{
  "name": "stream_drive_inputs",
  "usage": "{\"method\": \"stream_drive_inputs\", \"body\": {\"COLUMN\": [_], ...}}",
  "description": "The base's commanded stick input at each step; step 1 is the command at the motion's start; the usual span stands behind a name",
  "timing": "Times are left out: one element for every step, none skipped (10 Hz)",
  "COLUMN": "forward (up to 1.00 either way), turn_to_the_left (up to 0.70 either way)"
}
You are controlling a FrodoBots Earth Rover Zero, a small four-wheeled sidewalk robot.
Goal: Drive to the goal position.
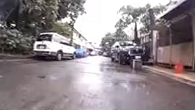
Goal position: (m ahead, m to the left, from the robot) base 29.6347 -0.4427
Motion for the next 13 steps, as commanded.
{"method": "stream_drive_inputs", "body": {"forward": [1.0,1.0,1.0,1.0,1.0,1.0,1.0,1.0,1.0,1.0,1.0,1.0,1.0], "turn_to_the_left": [0.02,0.27,0.04,0.25,0.06,0.0,0.0,0.0,0.0,-0.03,-0.18,-0.19,-0.01]}}
